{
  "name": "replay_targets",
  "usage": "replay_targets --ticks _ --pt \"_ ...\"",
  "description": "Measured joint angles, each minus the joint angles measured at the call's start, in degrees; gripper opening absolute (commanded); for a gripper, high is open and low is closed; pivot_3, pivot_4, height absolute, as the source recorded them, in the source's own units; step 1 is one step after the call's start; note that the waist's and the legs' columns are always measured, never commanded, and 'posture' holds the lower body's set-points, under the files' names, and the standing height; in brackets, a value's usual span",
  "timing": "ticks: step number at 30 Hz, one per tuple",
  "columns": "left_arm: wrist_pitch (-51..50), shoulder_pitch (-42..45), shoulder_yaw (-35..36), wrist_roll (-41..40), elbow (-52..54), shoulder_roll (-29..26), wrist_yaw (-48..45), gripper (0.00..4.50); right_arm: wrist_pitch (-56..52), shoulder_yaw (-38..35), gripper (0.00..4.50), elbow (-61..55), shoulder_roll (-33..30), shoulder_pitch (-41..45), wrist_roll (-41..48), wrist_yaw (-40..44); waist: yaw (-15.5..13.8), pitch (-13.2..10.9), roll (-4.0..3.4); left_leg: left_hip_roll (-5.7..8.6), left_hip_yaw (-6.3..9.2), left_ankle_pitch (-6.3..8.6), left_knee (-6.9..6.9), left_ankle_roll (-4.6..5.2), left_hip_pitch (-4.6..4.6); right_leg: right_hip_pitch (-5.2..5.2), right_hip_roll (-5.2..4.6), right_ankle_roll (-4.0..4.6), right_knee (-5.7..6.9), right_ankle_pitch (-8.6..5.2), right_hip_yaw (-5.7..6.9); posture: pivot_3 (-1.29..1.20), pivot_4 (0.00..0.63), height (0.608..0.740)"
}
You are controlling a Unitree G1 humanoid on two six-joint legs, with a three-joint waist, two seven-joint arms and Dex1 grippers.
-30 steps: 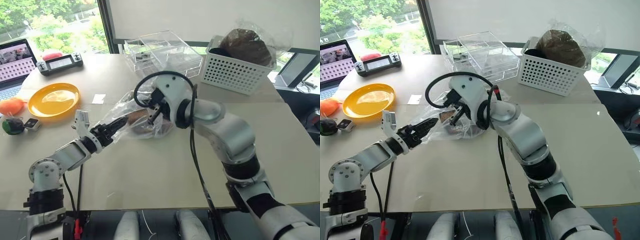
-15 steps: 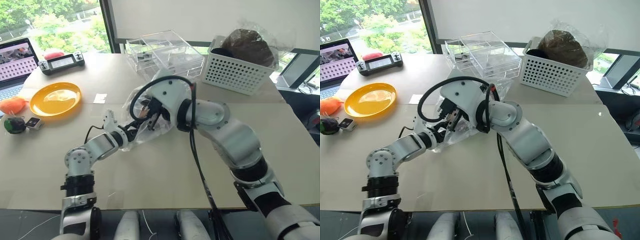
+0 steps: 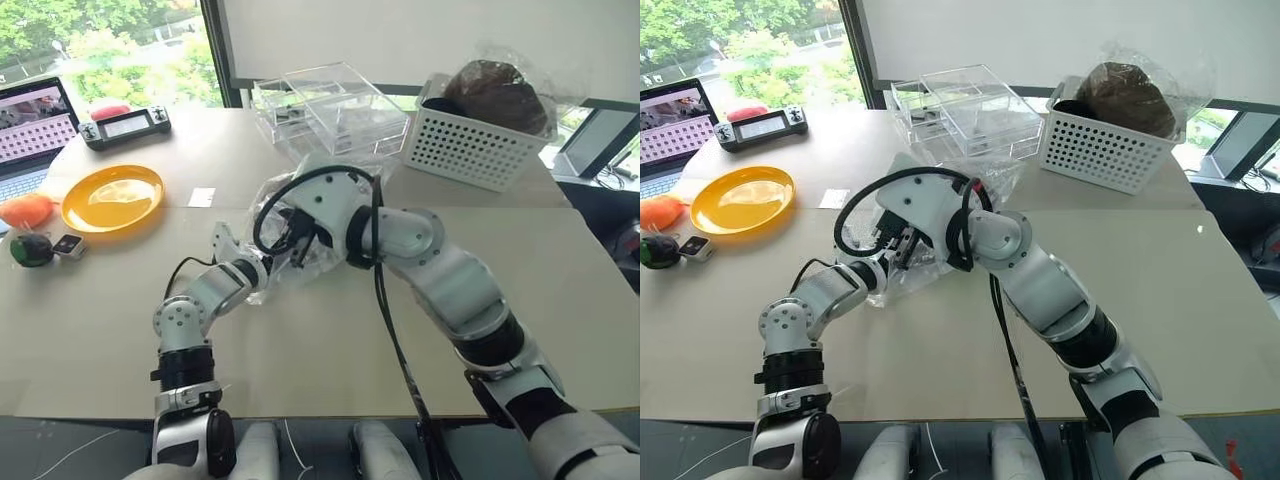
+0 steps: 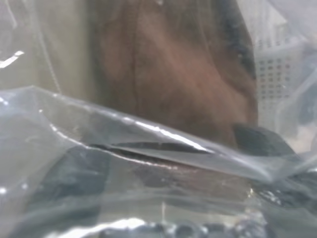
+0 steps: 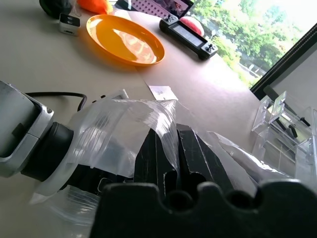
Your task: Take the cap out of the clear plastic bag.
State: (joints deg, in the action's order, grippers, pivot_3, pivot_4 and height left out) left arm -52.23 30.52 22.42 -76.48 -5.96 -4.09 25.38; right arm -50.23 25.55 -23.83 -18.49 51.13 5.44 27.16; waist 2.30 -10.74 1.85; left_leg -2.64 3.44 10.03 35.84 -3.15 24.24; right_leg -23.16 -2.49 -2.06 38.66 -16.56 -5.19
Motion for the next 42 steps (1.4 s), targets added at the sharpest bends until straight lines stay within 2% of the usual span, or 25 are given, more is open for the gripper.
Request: replay_targets --ticks 6,7,13,17,27,34,37,42 --pt "0.8 -0.6 0.6 0.1 0.0 0.9 0.5 0.25 0.0 0.0 0.0 0.7 0.7 -0.2 -0.9 0.1 0.0 0.0 0.0 0.0 0.0 0.0 -0.01 0.0 0.01 -0.01 0.0 0.0 -0.01 0.0 0.0 0.0 0.15 0.735" --pt "1.0 -0.6 0.9 0.1 0.0 1.0 0.4 0.06 0.0 0.0 0.0 0.8 0.7 -0.3 -1.1 0.2 0.0 0.0 0.0 0.0 0.0 0.0 -0.01 -0.01 0.01 0.0 0.0 0.0 -0.02 0.0 0.0 0.0 0.15 0.735" --pt "2.2 -0.7 2.9 -3.2 1.0 2.6 -2.4 0.06 0.3 0.5 0.0 1.0 0.5 -0.7 -2.4 0.5 0.0 0.0 0.0 0.0 0.02 0.0 -0.01 -0.01 0.03 0.01 0.0 -0.01 -0.07 0.0 0.02 0.0 0.15 0.735" --pt "2.1 -1.3 4.4 -8.9 1.7 2.7 -2.7 0.06 1.2 1.0 0.0 1.3 -0.3 -1.7 -3.1 1.1 0.0 0.0 0.0 0.0 0.02 0.0 -0.01 -0.01 0.05 0.0 0.0 -0.02 -0.09 0.01 0.01 0.0 0.15 0.735" --pt "-1.5 -8.6 4.7 -33.3 9.8 -3.7 1.9 0.06 2.4 2.9 0.0 2.4 -2.2 -3.6 -6.0 2.1 0.1 0.0 0.0 0.0 0.04 -0.01 -0.01 -0.02 0.05 0.0 -0.01 -0.02 -0.1 0.01 0.01 0.0 0.15 0.735" --pt "-11.3 -13.1 10.7 -35.1 5.8 -10.2 -5.3 0.06 2.7 2.9 0.0 2.6 -2.2 -4.3 -7.0 2.3 0.4 0.0 0.0 -0.02 0.03 -0.01 -0.07 -0.02 0.01 -0.04 0.03 -0.02 -0.1 0.0 0.01 0.0 0.15 0.735" --pt "-16.0 -16.0 10.7 -35.4 1.2 -16.6 -8.2 0.06 2.7 2.9 0.0 2.9 -2.4 -4.7 -7.4 2.4 0.5 0.0 0.0 -0.02 0.01 -0.01 -0.09 -0.02 0.0 -0.04 0.02 -0.03 -0.11 0.0 -0.01 0.0 0.15 0.735" --pt "-22.0 -18.9 9.5 -35.5 -2.5 -21.3 -15.5 0.06 2.7 2.9 0.0 3.2 -2.5 -4.8 -7.6 2.5 0.3 0.0 0.0 -0.03 0.02 0.0 -0.09 -0.03 0.01 -0.06 0.02 -0.02 -0.12 0.0 0.02 0.0 0.15 0.735"
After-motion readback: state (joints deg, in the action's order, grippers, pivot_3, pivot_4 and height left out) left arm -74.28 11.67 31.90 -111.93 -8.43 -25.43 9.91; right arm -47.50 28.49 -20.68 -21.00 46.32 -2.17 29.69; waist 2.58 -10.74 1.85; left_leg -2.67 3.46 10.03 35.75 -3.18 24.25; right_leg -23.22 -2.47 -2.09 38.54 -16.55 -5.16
